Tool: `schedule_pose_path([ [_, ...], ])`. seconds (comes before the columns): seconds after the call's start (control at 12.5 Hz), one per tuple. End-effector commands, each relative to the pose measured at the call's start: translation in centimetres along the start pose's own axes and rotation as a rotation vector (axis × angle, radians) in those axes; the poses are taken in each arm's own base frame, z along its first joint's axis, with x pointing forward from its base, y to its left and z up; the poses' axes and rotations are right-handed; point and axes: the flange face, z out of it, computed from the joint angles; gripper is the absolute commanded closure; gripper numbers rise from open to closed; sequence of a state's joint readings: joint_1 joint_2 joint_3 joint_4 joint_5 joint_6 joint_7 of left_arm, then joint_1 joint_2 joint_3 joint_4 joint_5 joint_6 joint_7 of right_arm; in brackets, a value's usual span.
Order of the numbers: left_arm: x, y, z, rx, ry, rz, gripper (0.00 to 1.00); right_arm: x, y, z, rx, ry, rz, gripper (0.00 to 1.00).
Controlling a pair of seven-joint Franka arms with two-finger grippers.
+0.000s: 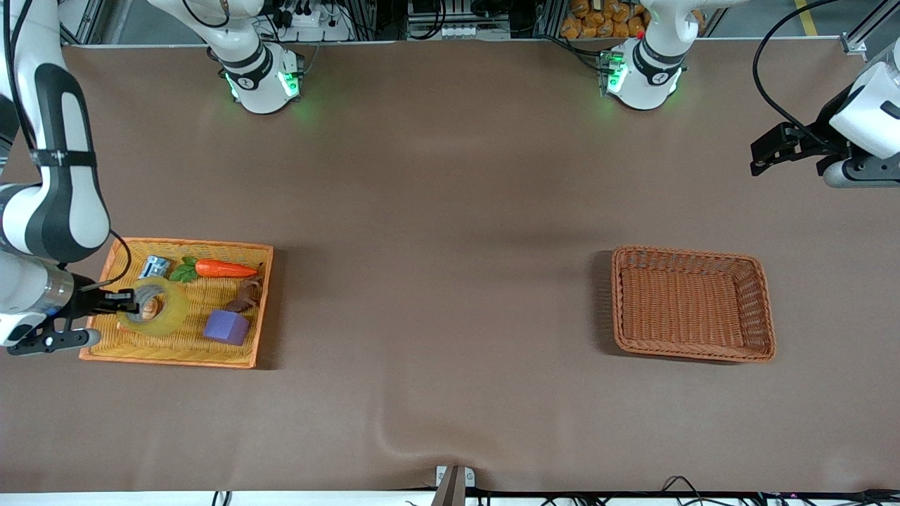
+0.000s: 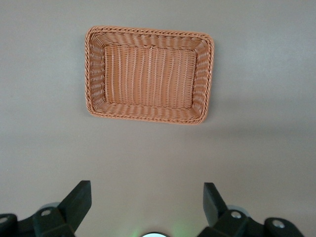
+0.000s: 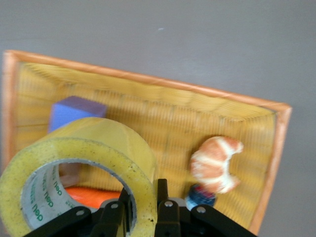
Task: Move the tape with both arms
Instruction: 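Carry the tape roll with the right gripper to the table middle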
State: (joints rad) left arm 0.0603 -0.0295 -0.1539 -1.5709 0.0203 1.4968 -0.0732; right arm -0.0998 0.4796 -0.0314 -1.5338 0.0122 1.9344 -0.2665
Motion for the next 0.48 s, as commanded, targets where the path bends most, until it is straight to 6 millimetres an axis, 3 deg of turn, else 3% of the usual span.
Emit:
schedule_pose_path([
  [0.0,0.0,-0.1,-0.5,-0.009,0.010,0.008,0.00,1.6,-8.0,-1.7,0.077,-0.010,0.087,1.00],
  [0.24,0.9,0.4,0.7,-0.011,-0.008,0.001,0.00,2.1,-19.2,-2.2,0.113,-0.060,0.213,1.00],
  [0.4,1.4,2.2,1.5,-0.012,-0.012,0.025,0.00,1.8,-26.7,-1.7,0.153,-0.090,0.275,1.00],
])
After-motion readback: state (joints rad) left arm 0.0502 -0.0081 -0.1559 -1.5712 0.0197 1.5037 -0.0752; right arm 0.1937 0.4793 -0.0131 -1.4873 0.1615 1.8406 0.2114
